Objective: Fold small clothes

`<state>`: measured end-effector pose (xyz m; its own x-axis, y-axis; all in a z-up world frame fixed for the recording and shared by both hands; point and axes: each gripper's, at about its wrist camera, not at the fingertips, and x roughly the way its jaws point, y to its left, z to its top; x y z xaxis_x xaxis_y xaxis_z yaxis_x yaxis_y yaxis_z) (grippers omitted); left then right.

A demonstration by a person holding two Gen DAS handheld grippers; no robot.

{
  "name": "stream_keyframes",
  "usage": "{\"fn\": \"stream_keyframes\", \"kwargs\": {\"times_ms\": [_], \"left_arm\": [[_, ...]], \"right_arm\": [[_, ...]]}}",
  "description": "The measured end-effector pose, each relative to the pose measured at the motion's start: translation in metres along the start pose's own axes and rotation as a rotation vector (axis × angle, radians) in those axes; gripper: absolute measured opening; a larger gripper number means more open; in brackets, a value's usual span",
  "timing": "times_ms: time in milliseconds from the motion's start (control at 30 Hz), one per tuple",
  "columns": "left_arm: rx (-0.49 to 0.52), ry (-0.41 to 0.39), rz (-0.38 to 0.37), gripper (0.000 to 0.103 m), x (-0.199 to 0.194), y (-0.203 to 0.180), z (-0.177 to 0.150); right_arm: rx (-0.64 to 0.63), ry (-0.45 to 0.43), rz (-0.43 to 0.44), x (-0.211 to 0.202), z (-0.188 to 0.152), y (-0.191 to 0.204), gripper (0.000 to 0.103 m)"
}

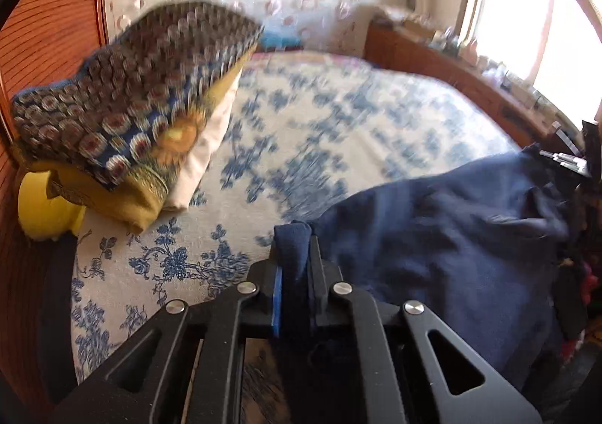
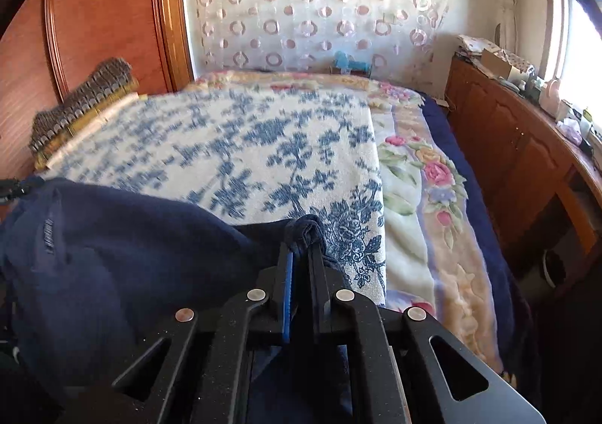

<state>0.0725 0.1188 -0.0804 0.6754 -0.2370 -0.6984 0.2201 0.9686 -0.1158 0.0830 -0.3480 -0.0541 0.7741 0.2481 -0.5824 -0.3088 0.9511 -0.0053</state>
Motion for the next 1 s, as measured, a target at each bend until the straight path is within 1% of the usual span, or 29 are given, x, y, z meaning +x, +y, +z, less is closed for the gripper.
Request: {"fn": "stream_keyframes", "kwargs": {"times_ms": [133, 233, 300, 333, 433, 533, 600, 633, 667, 700, 733, 767, 800, 833, 867, 900, 933, 967, 1000], "left_arm": [[0.001, -0.120, -0.037, 0.010, -0.054, -0.009, 0.010], [0.015, -0.240, -0.074, 0.010, -0.106, -0.018, 0.030], [0.023, -0.298, -0.091, 0.010, -0.131, -0.021, 0.044], [0.034, -0.336, -0.100, 0.010, -0.147, -0.024, 0.056], [0.059, -0.398, -0.118, 0.010, -0.172, -0.024, 0.090], [0.073, -0.441, -0.050, 0.010, -0.177, -0.018, 0.139], [0.085, -0.440, 0.020, 0.010, -0.162, -0.010, 0.176], [0.100, -0.413, 0.067, 0.012, -0.146, -0.006, 0.192], [0.100, -0.354, 0.107, 0.014, -0.121, 0.001, 0.208], [0.084, -0.314, 0.127, 0.014, -0.100, 0.009, 0.215], [0.055, -0.269, 0.125, 0.018, -0.077, 0.019, 0.220], [0.032, -0.230, 0.107, 0.026, -0.058, 0.027, 0.219], [0.019, -0.202, 0.096, 0.035, -0.040, 0.032, 0.213], [0.018, -0.188, 0.086, 0.042, -0.028, 0.034, 0.206], [0.023, -0.177, 0.076, 0.055, -0.020, 0.033, 0.198], [0.027, -0.159, 0.067, 0.069, -0.010, 0.032, 0.190], [0.027, -0.135, 0.061, 0.074, 0.000, 0.032, 0.181], [0.027, -0.111, 0.055, 0.076, 0.008, 0.031, 0.173], [0.030, -0.089, 0.049, 0.076, 0.016, 0.029, 0.166]], "right_arm": [[0.020, -0.118, 0.032, -0.059, 0.003, 0.004, 0.006], [-0.019, -0.205, 0.031, -0.107, 0.011, 0.016, 0.006], [-0.047, -0.264, 0.036, -0.138, 0.023, 0.022, 0.005], [-0.058, -0.299, 0.034, -0.154, 0.032, 0.025, 0.005], [-0.109, -0.392, 0.033, -0.193, 0.069, 0.030, 0.005], [-0.155, -0.451, 0.001, -0.208, 0.116, 0.031, 0.005], [-0.144, -0.456, -0.028, -0.196, 0.158, 0.026, 0.005], [-0.132, -0.439, -0.046, -0.181, 0.176, 0.024, 0.006], [-0.127, -0.399, -0.060, -0.160, 0.191, 0.022, 0.006], [-0.116, -0.326, -0.076, -0.132, 0.205, 0.020, 0.010], [-0.079, -0.240, -0.108, -0.100, 0.215, 0.014, 0.020], [-0.043, -0.199, -0.143, -0.077, 0.218, 0.013, 0.023], [-0.014, -0.181, -0.150, -0.062, 0.217, 0.011, 0.024], [0.021, -0.164, -0.132, -0.047, 0.212, 0.007, 0.024], [0.051, -0.151, -0.108, -0.036, 0.206, 0.004, 0.026], [0.076, -0.140, -0.089, -0.027, 0.199, 0.002, 0.033], [0.091, -0.130, -0.074, -0.018, 0.192, 0.001, 0.039], [0.087, -0.116, -0.063, -0.009, 0.185, 0.002, 0.039], [0.075, -0.103, -0.063, -0.002, 0.183, 0.000, 0.039]]}}
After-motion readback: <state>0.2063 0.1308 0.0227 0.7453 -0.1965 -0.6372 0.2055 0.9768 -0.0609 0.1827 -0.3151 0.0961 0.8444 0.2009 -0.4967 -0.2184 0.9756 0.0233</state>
